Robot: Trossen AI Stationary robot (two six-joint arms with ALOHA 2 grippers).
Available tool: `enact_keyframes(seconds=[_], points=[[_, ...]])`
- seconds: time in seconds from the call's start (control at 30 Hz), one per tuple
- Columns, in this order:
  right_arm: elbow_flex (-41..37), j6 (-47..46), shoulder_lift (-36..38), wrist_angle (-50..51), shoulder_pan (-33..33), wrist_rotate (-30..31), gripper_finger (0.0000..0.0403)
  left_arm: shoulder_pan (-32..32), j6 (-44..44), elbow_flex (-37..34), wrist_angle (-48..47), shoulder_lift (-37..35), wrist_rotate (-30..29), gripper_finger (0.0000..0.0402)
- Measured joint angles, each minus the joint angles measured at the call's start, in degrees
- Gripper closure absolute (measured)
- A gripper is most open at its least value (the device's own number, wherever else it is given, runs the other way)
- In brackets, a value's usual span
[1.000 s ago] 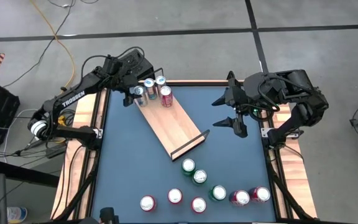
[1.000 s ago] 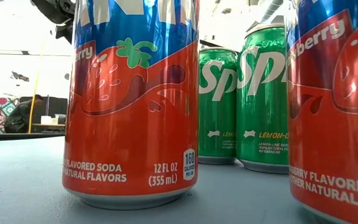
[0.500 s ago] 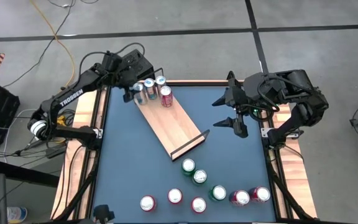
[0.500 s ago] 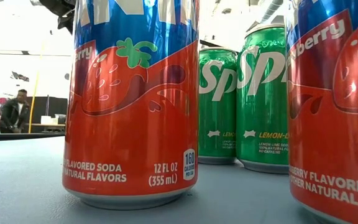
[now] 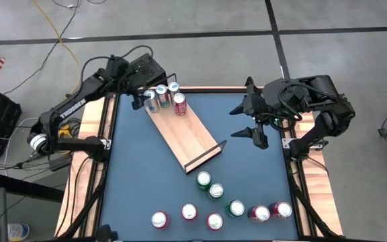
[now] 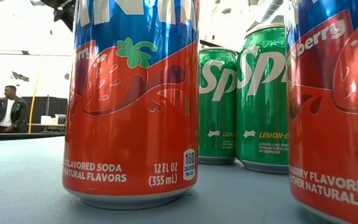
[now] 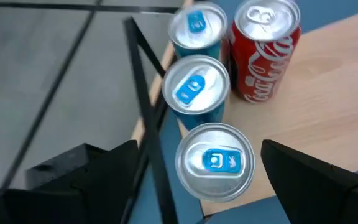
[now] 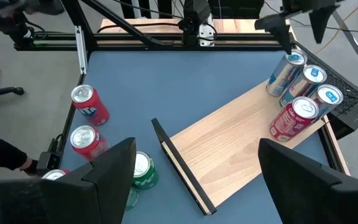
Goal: Place canned beverage on shelf
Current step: Put the left red white soda can on the shelf aligned with the other red white soda can
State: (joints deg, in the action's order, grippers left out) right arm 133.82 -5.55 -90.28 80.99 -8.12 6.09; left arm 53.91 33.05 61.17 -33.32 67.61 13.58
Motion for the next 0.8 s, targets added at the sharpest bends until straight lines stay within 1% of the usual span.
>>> enact_keyframes(seconds=[0.07, 0.17, 0.23, 0.3, 0.4, 0.5, 0.57, 0.6, 0.7, 0.8], points=[[0.0, 0.1, 0.0, 0.0, 0.0, 0.0, 0.0081, -0.2, -1.5, 0.0, 0.1, -2.2, -1.3, 0.0074], [0.0, 0.2, 0.0, 0.0, 0.0, 0.0, 0.0081, -1.0, -5.4, 0.0, 0.3, -6.2, -1.4, 0.0074], [0.0, 0.1, 0.0, 0.0, 0.0, 0.4, 0.0081, -1.7, -9.4, 0.0, 0.4, -9.3, -1.1, 0.0074], [0.0, -0.4, 0.0, 0.0, 0.0, 1.4, 0.0081, -2.7, -15.8, 0.0, 1.2, -12.2, 0.8, 0.0074], [-0.1, -2.3, -0.7, 0.5, -0.1, 1.6, 0.0081, -4.1, -28.8, 0.0, 2.5, -16.1, 6.2, 0.0074], [-0.3, -7.0, -1.5, 4.9, -1.3, 1.6, 0.0081, -6.1, -39.9, 0.0, 4.8, -19.1, 16.0, 0.0074], [-0.1, -10.4, -3.0, 7.8, -2.8, 1.6, 0.0081, -8.4, -44.7, 0.0, 5.2, -20.7, 22.4, 0.0074], [-0.2, -11.8, -3.5, 9.0, -3.9, 1.6, 0.0081, -10.0, -46.7, 0.0, 5.3, -21.4, 24.0, 0.0074], [-1.7, -14.0, -5.5, 7.2, -8.1, 1.2, 0.0081, -16.6, -53.4, 0.0, 5.8, -22.8, 24.5, 0.0074], [-2.8, -16.4, -7.2, 7.1, -12.9, 1.4, 0.0081, -24.0, -57.9, -0.1, 8.0, -23.4, 21.3, 0.0074]])
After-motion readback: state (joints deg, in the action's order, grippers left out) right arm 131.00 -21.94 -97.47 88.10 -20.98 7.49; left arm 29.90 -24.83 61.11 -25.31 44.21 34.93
